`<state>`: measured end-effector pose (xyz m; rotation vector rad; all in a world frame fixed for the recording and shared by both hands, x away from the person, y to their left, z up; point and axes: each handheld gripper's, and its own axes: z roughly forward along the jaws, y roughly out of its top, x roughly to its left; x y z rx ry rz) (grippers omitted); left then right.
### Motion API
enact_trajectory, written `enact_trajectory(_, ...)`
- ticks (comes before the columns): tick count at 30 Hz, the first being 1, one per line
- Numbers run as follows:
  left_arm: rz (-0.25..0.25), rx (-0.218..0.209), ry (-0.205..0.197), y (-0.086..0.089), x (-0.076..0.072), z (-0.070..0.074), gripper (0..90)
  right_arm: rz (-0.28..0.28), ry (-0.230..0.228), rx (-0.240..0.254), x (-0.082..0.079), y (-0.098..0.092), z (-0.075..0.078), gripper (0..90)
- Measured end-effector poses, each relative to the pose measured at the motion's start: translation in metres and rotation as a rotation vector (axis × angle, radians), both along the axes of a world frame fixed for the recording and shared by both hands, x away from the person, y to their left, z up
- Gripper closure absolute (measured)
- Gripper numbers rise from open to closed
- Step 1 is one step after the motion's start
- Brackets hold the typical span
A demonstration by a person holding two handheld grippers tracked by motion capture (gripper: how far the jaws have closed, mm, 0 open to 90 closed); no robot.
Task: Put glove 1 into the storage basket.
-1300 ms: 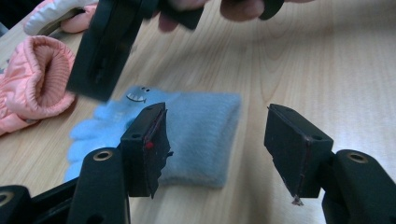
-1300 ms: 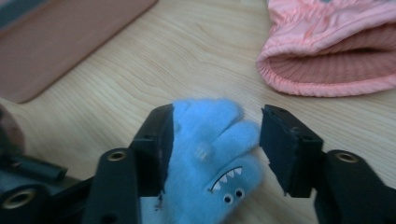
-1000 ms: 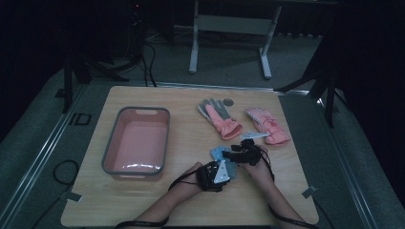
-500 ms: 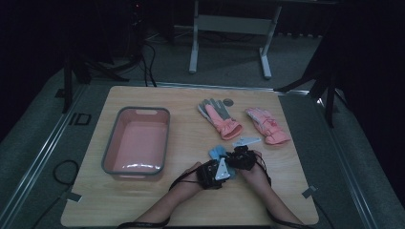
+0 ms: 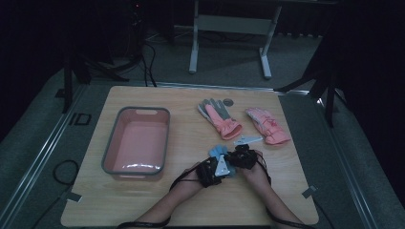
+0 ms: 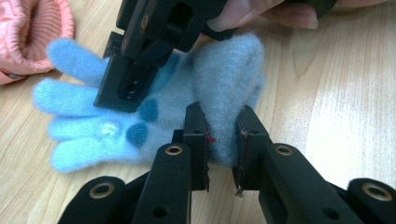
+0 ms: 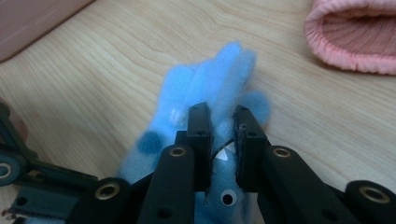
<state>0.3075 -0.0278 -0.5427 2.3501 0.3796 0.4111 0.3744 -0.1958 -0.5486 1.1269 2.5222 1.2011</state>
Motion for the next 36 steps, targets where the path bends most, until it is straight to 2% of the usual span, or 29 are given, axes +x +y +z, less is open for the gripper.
enact_trajectory(3, -0.001, 0.011, 0.001, 0.000, 0.001, 0.004, 79.2, 0.001, -0.004, 0.009, 0.001, 0.000, 0.006, 79.8)
enact_trajectory(8, 0.002, 0.006, 0.002, 0.002, 0.000, 0.016, 79.5, 0.008, -0.023, 0.022, 0.000, 0.002, 0.019, 80.0)
enact_trajectory(11, 0.001, 0.007, -0.008, 0.008, -0.002, 0.027, 79.4, 0.009, -0.039, 0.037, -0.001, 0.002, 0.025, 79.9)
enact_trajectory(12, 0.001, 0.013, -0.024, 0.010, -0.003, 0.031, 79.3, 0.012, -0.036, 0.046, -0.001, 0.002, 0.027, 79.9)
enact_trajectory(16, -0.003, 0.025, -0.032, 0.019, -0.004, 0.043, 79.4, 0.016, -0.042, 0.071, -0.001, 0.006, 0.036, 79.9)
enact_trajectory(29, 0.013, 0.064, -0.061, 0.045, -0.004, 0.077, 79.3, 0.045, -0.092, 0.104, 0.001, 0.035, 0.071, 79.8)
enact_trajectory(36, 0.031, 0.075, -0.069, 0.064, -0.004, 0.091, 79.2, 0.073, -0.112, 0.099, 0.003, 0.055, 0.087, 79.8)
